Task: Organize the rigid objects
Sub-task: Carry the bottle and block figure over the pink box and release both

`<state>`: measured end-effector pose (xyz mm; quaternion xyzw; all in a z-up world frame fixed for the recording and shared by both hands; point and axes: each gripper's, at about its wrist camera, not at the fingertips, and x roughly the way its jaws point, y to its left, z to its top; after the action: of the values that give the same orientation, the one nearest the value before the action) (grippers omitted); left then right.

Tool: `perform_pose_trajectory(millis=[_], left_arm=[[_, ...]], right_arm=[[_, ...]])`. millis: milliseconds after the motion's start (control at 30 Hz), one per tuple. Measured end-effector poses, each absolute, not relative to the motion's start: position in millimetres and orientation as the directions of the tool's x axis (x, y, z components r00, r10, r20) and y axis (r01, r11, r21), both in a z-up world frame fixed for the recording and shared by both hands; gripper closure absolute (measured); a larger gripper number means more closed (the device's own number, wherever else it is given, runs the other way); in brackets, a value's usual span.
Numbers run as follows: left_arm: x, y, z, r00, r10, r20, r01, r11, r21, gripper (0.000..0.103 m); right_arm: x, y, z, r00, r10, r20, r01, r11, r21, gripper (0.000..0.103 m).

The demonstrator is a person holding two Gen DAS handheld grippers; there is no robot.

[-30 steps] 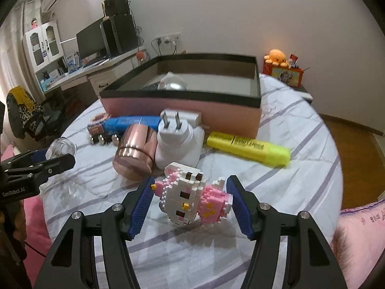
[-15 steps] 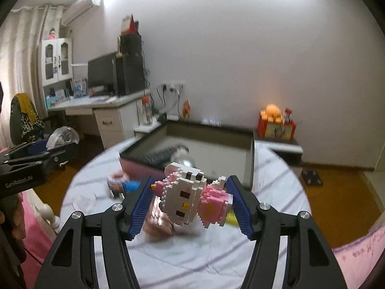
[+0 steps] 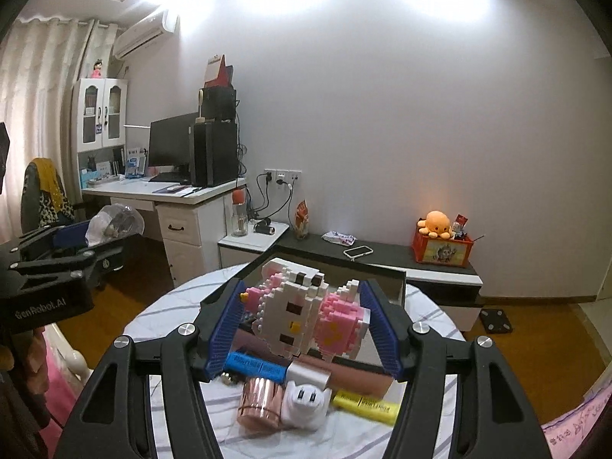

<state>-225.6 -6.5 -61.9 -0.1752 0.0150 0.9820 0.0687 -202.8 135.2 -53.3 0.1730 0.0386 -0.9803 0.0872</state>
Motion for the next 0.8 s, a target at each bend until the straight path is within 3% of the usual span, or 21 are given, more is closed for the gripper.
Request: perform_pose_trajectory(millis=[500, 800], left_arm=[[-311, 31, -77, -0.891, 0.164, -0.423, -0.201, -0.979, 0.045, 0.027], [-392, 43, -130, -0.819, 0.157, -0.552, -0.208, -0.978, 0.032, 0.027]], right_arm=[[-274, 159, -74, -0.899, -0.137, -0.415, 0.167, -0.985, -0.037, 0.039], [-338, 175, -111, -0.85, -0.115, -0.513, 0.15, -0.988, -0.027, 0.039]])
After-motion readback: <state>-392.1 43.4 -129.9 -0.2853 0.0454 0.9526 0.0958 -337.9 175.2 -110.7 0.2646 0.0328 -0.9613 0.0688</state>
